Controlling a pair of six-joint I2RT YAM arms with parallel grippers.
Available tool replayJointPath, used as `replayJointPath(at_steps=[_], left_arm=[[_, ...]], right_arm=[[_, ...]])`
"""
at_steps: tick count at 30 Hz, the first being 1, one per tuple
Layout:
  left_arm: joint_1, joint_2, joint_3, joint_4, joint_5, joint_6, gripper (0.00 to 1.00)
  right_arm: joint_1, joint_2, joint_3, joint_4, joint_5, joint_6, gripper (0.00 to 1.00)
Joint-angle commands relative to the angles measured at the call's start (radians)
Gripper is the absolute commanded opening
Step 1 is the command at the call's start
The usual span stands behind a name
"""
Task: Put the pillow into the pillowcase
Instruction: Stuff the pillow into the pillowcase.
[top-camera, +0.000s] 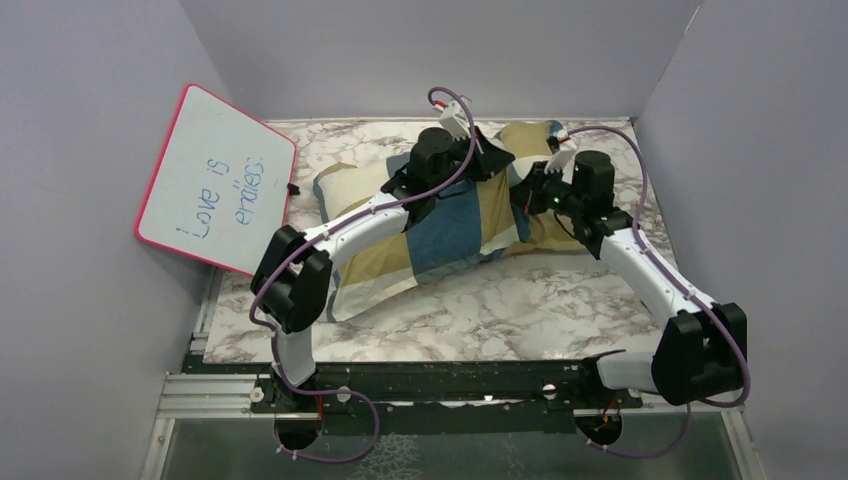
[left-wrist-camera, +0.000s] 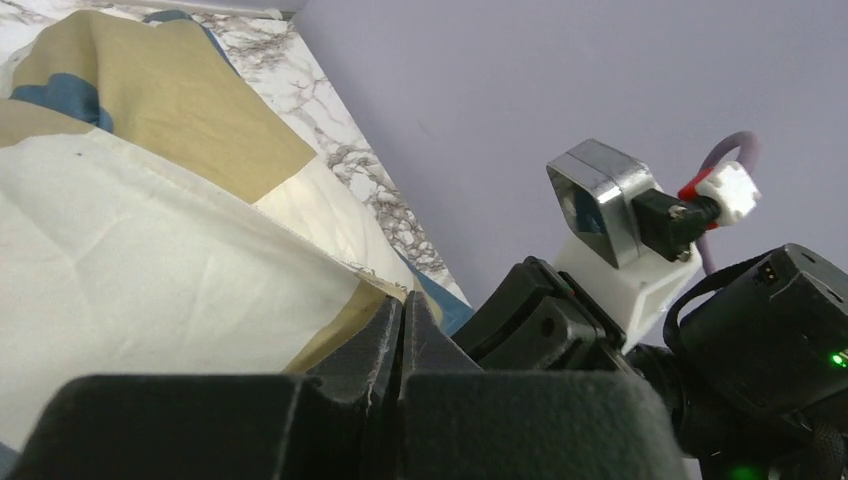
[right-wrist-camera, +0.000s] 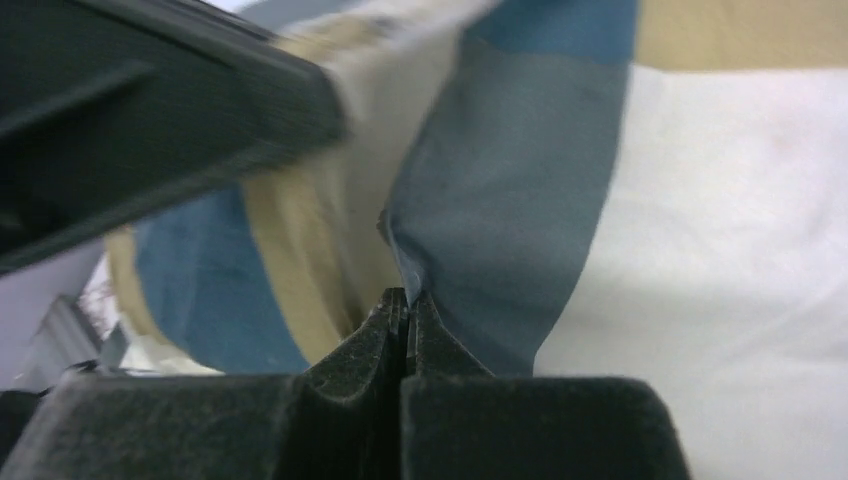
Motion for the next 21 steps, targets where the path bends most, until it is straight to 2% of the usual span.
replayJointPath(at_steps=[1,2,5,8,12,16,21], left_arm=[[-0.035,0.026,0.101,0.059,-0.01,-0.042,0.0],[-0.038,0.032,0.112,0.057,-0.015,-0.045,0.0],[-0.041,0.04,0.132,0.041,-0.043,-0.041,0.0],[-0.043,0.048,0.135,0.026,-0.066,-0.032,0.0],[-0.044,0.061,0.119,0.019,-0.078,-0.036,0.0],[-0.044,0.056,0.119,0.006,-0.072,-0.027,0.0],[-0.044,0.045,0.126,-0.034,-0.075,-0.009,0.0]], right_arm=[[0.011,0.021,-0.026,0.387,-0.367,0.153,0.0],[0.011,0.021,-0.045,0.456,-0.403,0.199,0.0],[0.012,0.04,-0.103,0.489,-0.41,0.26,0.0],[0.013,0.041,-0.236,0.57,-0.338,0.285,0.0],[0.013,0.009,-0.266,0.452,-0.148,0.242,0.02],[0.013,-0.088,-0.223,0.24,-0.028,0.197,0.31],[0.013,-0.25,-0.182,-0.016,0.112,0.163,0.56]])
